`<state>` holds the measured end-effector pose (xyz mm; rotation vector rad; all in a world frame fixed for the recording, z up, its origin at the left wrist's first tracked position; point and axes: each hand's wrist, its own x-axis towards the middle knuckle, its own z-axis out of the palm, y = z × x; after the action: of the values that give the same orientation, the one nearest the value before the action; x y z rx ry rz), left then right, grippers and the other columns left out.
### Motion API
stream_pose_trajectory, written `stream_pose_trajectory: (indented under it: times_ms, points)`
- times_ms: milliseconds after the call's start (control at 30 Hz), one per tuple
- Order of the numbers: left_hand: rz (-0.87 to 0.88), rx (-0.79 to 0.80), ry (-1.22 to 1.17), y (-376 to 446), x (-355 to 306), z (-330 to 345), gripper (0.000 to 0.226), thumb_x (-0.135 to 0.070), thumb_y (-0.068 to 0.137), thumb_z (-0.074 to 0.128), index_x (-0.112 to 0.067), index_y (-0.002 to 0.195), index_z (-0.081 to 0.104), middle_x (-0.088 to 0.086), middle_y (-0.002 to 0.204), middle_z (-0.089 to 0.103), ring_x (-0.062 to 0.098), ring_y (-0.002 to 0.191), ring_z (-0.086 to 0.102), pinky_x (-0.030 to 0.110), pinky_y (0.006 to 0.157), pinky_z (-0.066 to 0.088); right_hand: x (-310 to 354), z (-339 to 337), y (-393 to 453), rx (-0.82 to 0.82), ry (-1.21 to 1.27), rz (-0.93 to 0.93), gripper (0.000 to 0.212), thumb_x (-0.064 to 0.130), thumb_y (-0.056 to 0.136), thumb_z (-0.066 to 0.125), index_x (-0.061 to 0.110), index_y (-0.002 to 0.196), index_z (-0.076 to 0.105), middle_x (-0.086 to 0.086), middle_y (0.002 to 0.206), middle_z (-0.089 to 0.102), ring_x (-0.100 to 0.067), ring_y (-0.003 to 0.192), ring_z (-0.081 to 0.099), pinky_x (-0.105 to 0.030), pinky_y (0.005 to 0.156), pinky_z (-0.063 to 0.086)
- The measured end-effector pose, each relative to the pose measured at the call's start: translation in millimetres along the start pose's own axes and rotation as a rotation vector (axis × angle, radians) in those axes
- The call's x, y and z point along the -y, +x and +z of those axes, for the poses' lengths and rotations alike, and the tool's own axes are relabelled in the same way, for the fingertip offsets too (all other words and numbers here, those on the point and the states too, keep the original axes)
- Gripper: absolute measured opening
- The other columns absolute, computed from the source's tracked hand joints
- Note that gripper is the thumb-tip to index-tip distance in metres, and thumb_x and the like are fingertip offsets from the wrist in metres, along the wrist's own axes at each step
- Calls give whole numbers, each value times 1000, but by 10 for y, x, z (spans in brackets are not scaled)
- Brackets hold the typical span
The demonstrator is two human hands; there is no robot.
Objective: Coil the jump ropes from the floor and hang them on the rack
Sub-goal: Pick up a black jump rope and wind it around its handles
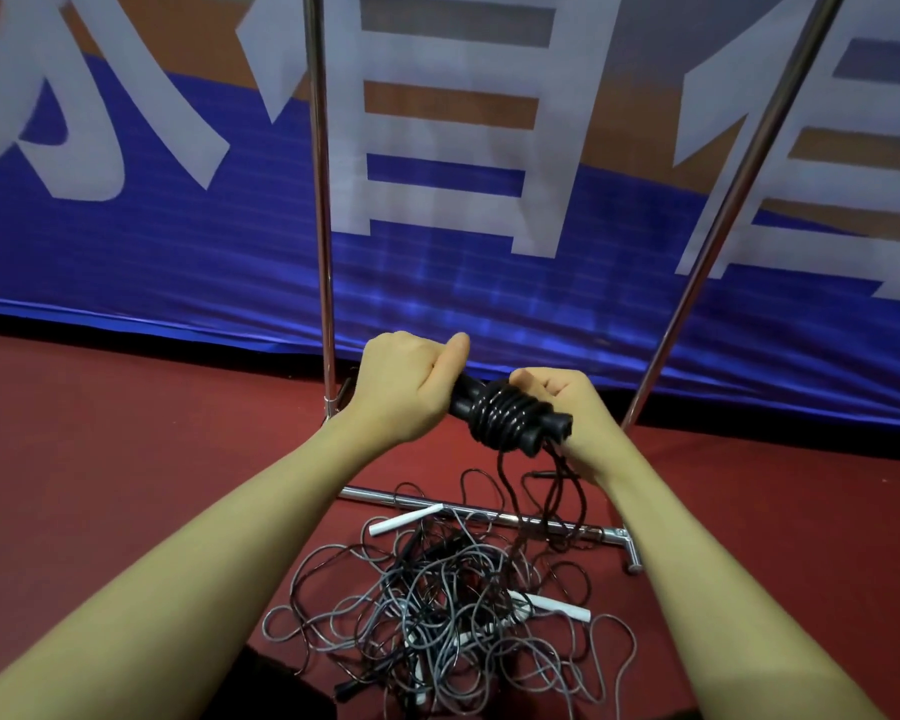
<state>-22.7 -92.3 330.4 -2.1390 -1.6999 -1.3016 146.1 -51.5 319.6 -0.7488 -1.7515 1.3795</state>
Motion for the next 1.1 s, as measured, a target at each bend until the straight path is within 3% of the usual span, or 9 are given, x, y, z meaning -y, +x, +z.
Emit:
stream_pose_trajectory:
  times_ms: [67,133,267,333,433,533,633,933,1100]
  points:
    - [-130,-22,-82,25,-27,5,64,-45,87,14,-4,48,46,5,38,41,37,51,43,41,56,33,18,20,-6,-3,-14,-12,40,35,92,55,12,59,55,4,47,51,-6,44,42,-24,53,36]
    - [-287,-68,-152,68,-17,37,47,-37,87,16,-14,52,37,-2,37,36,33,57,37,40,59,29,21,25,-6,39,-32,-39,36,32,95,50,9,68,58,2,48,53,-7,43,40,-19,53,37]
    - [-560,-64,-71,144,84,153,38,-27,101,18,-8,88,47,9,68,52,33,72,44,36,64,28,-5,50,-2,145,-48,15,19,5,99,39,7,95,58,1,52,57,-7,43,45,-16,53,40]
    - [-662,-44,-32,160,129,171,31,-25,103,19,-8,90,41,7,69,47,32,73,43,36,65,28,-35,94,-13,205,-33,37,18,0,98,41,6,104,57,0,54,58,-9,43,48,-17,51,42]
    - [-766,-26,15,178,138,176,41,-34,103,14,-10,84,42,9,78,50,29,78,44,36,70,31,-59,152,-28,262,-26,75,20,-1,97,42,7,110,55,-1,55,59,-10,43,51,-18,50,43]
    - [-829,-17,81,168,161,175,61,-40,103,12,-1,97,59,17,95,57,33,89,51,38,79,35,-76,215,-44,307,-43,99,21,-2,97,43,0,116,51,-1,53,59,-10,42,52,-18,50,44]
    - [-782,15,222,131,216,192,63,-37,104,15,4,104,62,23,109,63,39,103,57,39,84,39,-103,281,-71,340,-88,122,21,0,97,45,-7,116,51,-2,52,60,-10,40,51,-18,48,43]
    - [-480,101,596,-26,319,253,56,-32,104,26,0,84,67,20,90,68,38,86,63,34,65,32,-6,311,-126,366,-316,104,24,12,94,56,-12,93,59,-2,47,51,-8,39,40,-14,41,33]
    - [-241,170,650,-85,262,280,55,-30,103,29,-3,74,68,17,78,68,36,77,65,29,56,27,88,197,-97,194,-308,45,24,12,93,57,-7,79,64,2,42,45,-4,36,34,-13,42,27]
